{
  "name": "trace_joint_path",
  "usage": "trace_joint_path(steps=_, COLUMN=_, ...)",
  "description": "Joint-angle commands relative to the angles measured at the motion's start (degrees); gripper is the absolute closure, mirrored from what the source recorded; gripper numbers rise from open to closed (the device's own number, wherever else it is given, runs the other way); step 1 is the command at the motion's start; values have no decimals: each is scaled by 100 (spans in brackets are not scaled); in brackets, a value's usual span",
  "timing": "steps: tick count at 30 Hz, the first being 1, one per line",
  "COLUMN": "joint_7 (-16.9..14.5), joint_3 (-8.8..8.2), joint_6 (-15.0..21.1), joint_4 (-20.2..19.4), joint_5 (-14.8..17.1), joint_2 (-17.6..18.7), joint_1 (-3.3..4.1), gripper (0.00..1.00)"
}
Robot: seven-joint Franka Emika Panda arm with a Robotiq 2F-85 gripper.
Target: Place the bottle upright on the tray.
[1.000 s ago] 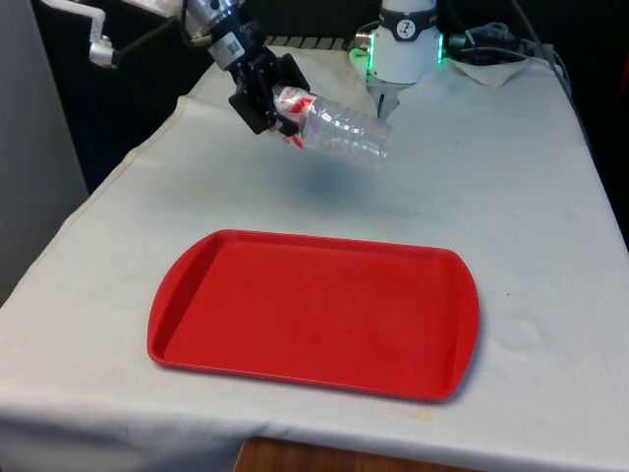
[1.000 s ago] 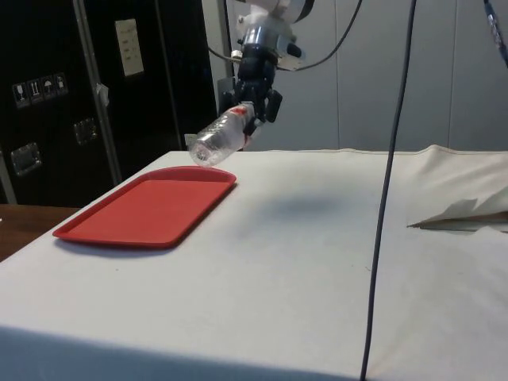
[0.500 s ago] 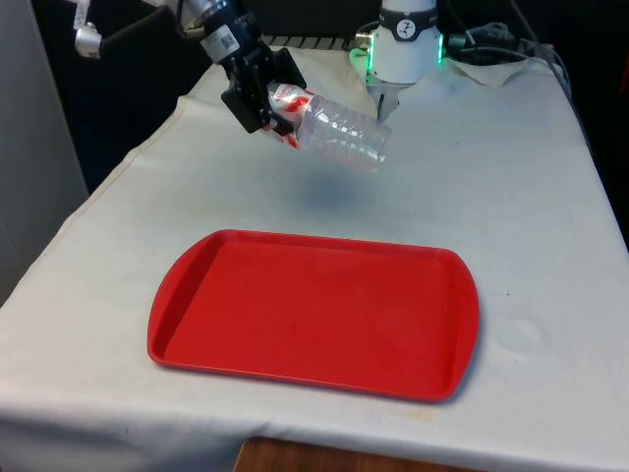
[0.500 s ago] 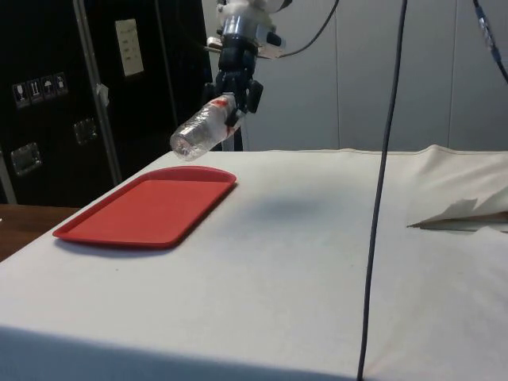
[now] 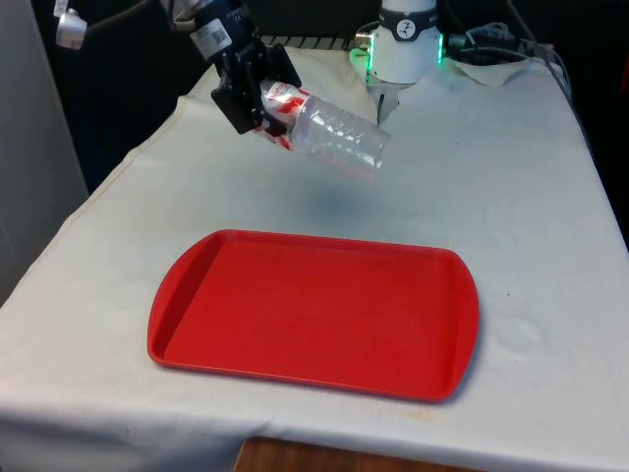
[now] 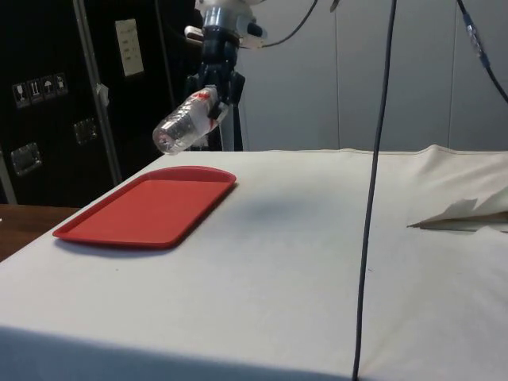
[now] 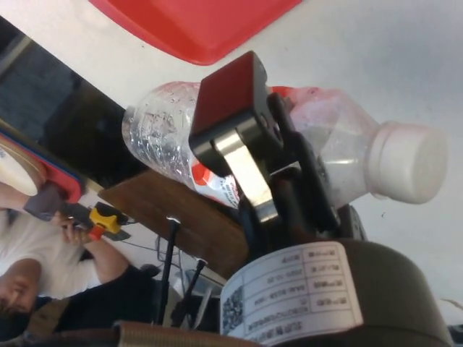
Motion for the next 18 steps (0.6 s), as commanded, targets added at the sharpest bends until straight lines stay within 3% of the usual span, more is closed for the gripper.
trace_joint_path(steps=1, joint_7=103, joint_3=0, joint_6=-69, joint_4=109, joint_5=-52, joint_2=52, joint_1=11, gripper=100)
trace_joint_path(steps=8, joint_7=344, joint_3=-11, joint_6=-218, joint_4=561, joint_5=-235, joint_2=264, joint_1=17, gripper=100)
trace_joint_path(steps=9, joint_7=252, joint_3=0, joint_6=-149, joint_4=453, joint_5=-160, joint_2=218, joint_1=0, gripper=100)
trace_joint_path(steps=17, joint_7=487, joint_3=34, joint_6=-252, joint_4=802, joint_5=-476, joint_2=367, joint_1=40, gripper=100)
trace_joint_path(steps=18, joint_7=418, joint_3=46, joint_6=-212, joint_4=751, joint_5=-430, joint_2=338, joint_1=17, gripper=100)
